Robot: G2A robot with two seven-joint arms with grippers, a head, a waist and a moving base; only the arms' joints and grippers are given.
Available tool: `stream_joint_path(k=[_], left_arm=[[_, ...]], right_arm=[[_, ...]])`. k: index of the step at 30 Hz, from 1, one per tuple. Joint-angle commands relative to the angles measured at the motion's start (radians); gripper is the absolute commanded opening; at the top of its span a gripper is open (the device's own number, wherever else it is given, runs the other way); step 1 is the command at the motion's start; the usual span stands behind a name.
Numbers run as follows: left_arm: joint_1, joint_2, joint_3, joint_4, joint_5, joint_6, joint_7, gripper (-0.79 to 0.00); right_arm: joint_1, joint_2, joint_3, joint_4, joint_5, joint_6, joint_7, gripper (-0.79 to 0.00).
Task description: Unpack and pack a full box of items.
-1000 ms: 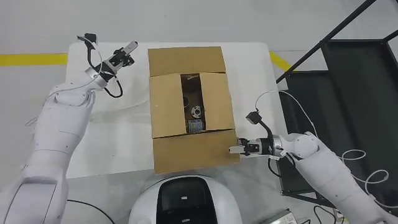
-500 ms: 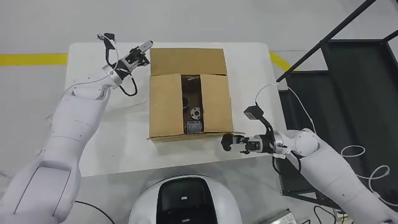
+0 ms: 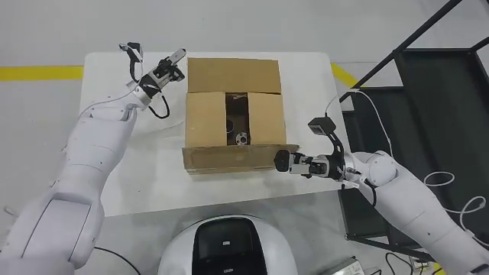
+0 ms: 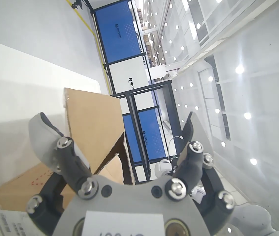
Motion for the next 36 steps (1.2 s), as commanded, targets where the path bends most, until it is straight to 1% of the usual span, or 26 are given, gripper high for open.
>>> stream_joint_path(k=[1,6,11,14,17,20,24,28,32,36], left_arm=[[0.0,0.002,0.004,0.008,0.037,-0.001,0.024,0.0],[0.003,-0.008,0.025,0.001,0.09,0.027,0.051,0.0],[-0.01,-0.029,0.062,0.004,0.153,0.066,0.092,0.0],[-0.019,-0.043,0.074,0.016,0.161,0.077,0.113,0.0],[-0.026,-0.055,0.072,0.023,0.136,0.066,0.114,0.0],[-0.028,-0.059,0.055,0.029,0.083,0.035,0.081,0.0],[-0.029,-0.052,0.025,0.038,0.036,-0.005,0.027,0.0],[-0.012,-0.038,-0.009,0.01,-0.008,-0.05,-0.039,0.0],[0.025,-0.018,-0.048,-0.053,-0.063,-0.084,-0.123,0.0],[0.066,0.005,-0.095,-0.138,-0.131,-0.078,-0.23,0.0]], right_arm=[[0.008,0.003,-0.008,-0.001,-0.001,-0.004,-0.004,0.0],[0.023,0.012,-0.025,0.0,-0.004,-0.021,-0.021,0.0],[0.032,0.022,-0.038,0.012,0.006,-0.037,-0.037,0.0],[0.037,0.028,-0.046,0.016,0.011,-0.044,-0.044,0.0],[0.044,0.033,-0.054,0.018,0.009,-0.048,-0.048,0.0],[0.056,0.037,-0.064,0.025,0.001,-0.05,-0.05,0.0],[0.079,0.039,-0.08,0.047,-0.011,-0.055,-0.055,0.0],[0.114,0.034,-0.095,0.099,-0.026,-0.066,-0.066,0.0],[0.158,0.019,-0.116,0.17,-0.036,-0.074,-0.075,0.0],[0.201,-0.003,-0.145,0.217,-0.04,-0.072,-0.072,0.0]])
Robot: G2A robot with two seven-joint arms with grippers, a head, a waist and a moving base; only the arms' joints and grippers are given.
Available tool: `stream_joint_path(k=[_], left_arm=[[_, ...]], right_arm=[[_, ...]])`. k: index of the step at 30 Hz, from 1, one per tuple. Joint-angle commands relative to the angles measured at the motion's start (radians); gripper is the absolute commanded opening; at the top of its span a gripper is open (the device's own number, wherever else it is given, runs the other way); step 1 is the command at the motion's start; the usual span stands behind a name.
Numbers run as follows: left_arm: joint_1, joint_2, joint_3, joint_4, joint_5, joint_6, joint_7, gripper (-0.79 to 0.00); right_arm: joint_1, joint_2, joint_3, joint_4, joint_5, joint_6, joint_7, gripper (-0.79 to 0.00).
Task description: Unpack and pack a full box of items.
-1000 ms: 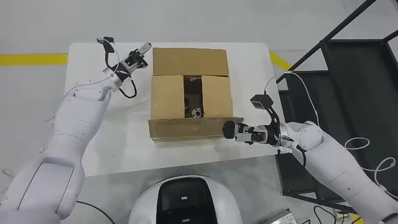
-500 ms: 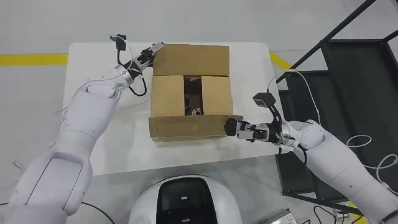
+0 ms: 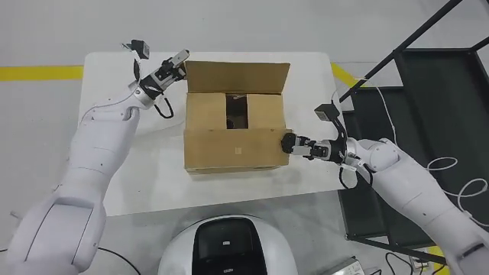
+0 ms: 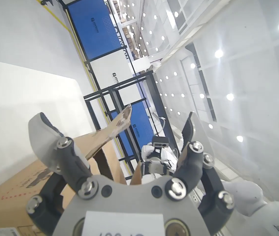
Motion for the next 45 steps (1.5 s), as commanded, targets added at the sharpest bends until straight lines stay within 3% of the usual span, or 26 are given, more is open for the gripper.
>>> stream_joint_path(k=[1,8,15,20,31,38,45], left_arm=[[0.021,0.013,-0.021,-0.044,-0.017,0.003,-0.047,0.0],[0.107,0.054,-0.078,-0.205,-0.04,0.066,-0.204,0.0],[0.212,0.096,-0.142,-0.358,0.002,0.133,-0.282,0.0],[0.273,0.122,-0.182,-0.433,0.102,0.187,-0.24,0.0],[0.346,0.146,-0.205,-0.534,0.163,0.234,-0.222,0.0],[0.366,0.153,-0.209,-0.582,0.157,0.242,-0.206,0.0],[0.371,0.163,-0.256,-0.642,0.067,0.233,-0.193,0.0]], right_arm=[[0.018,-0.01,-0.012,0.017,0.0,0.001,0.001,0.0],[0.071,-0.038,-0.03,0.064,-0.03,0.03,-0.013,0.0],[0.12,-0.061,-0.039,0.067,-0.065,0.077,-0.018,0.0],[0.151,-0.079,-0.051,0.072,-0.066,0.127,-0.024,0.0],[0.202,-0.114,-0.07,0.138,-0.065,0.2,-0.004,0.0],[0.154,-0.11,-0.049,0.103,-0.022,0.154,0.108,0.0],[0.076,-0.087,0.024,-0.02,0.042,0.138,0.138,0.0]])
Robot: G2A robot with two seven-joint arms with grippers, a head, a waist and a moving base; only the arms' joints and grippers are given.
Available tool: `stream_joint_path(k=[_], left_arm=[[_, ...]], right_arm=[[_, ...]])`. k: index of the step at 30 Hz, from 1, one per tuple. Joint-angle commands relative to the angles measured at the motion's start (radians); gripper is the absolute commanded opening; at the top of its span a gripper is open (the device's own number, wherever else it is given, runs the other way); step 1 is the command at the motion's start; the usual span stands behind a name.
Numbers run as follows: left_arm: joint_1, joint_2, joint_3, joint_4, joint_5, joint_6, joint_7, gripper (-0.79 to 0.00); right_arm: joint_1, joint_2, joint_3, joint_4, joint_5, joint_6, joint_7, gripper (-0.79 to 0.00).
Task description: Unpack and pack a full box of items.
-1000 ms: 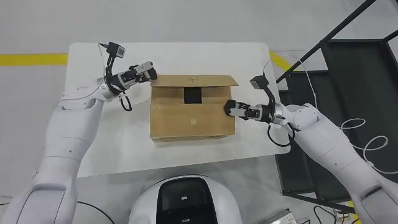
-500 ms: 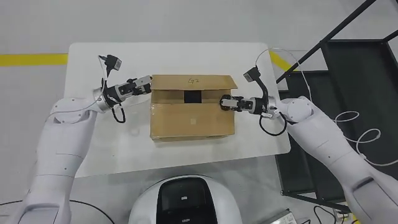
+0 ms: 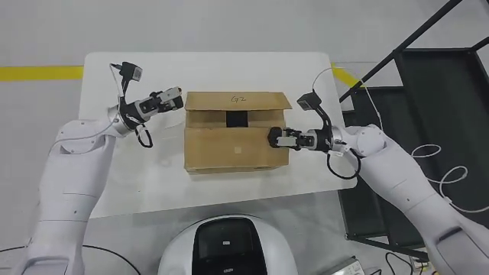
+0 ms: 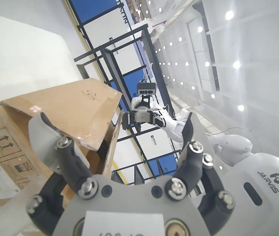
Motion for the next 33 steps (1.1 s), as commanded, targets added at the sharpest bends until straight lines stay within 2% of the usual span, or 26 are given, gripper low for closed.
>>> stream_joint_path(k=[1,6,9,16,22,27,33], left_arm=[[0.008,0.006,-0.023,-0.032,-0.032,0.003,-0.013,0.0],[0.026,0.018,-0.062,-0.114,-0.113,0.053,-0.06,0.0],[0.013,0.013,-0.028,-0.125,-0.098,0.064,-0.032,0.0],[-0.081,-0.023,0.135,-0.028,-0.011,0.045,0.089,0.0],[-0.141,-0.049,0.244,0.062,0.081,0.011,0.134,0.0],[-0.141,-0.047,0.257,0.08,0.135,-0.005,0.119,0.0],[-0.097,-0.029,0.237,0.041,0.199,0.004,0.079,0.0]], right_arm=[[-0.02,0.008,0.024,-0.035,0.009,0.007,0.006,0.0],[-0.061,0.022,0.075,-0.083,0.018,0.019,0.018,0.0],[-0.08,0.025,0.095,-0.099,0.041,0.022,0.021,0.0],[-0.117,0.026,0.123,-0.128,0.063,0.033,0.031,0.0],[-0.111,0.022,0.135,-0.105,0.065,0.061,0.047,0.0],[-0.055,0.005,0.116,-0.044,0.089,0.126,0.053,0.0],[0.011,-0.019,0.082,0.024,0.077,0.16,0.049,0.0]])
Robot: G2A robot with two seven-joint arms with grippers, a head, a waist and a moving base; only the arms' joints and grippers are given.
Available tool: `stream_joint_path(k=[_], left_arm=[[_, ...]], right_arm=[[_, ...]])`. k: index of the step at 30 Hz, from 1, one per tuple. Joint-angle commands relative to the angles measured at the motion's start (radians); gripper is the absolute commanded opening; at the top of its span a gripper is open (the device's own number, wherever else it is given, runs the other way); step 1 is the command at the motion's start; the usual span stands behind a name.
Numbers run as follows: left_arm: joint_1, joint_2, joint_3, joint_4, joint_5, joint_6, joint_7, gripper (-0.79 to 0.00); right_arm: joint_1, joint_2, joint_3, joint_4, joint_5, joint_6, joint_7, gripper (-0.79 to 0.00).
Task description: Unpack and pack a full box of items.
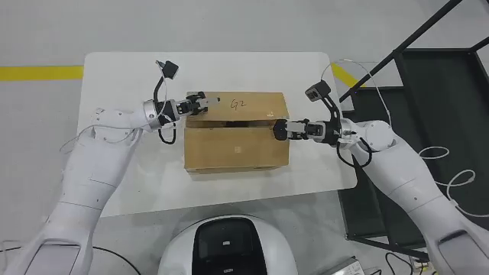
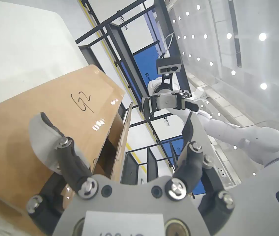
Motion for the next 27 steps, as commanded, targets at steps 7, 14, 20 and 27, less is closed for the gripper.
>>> stream_joint_path(k=[7,14,20,27], left_arm=[[0.063,0.021,-0.039,-0.079,0.0,0.018,-0.028,0.0],[0.105,0.037,-0.072,-0.14,-0.008,0.028,-0.042,0.0],[0.142,0.051,-0.106,-0.185,-0.025,0.035,-0.068,0.0],[0.203,0.075,-0.188,-0.249,-0.099,0.037,-0.108,0.0]], right_arm=[[0.079,-0.036,-0.058,0.115,-0.041,0.052,-0.02,0.0],[0.144,-0.071,-0.112,0.235,-0.107,0.083,-0.049,0.0],[0.175,-0.094,-0.133,0.293,-0.122,0.072,-0.051,0.0],[0.193,-0.109,-0.14,0.323,-0.15,0.075,-0.047,0.0]])
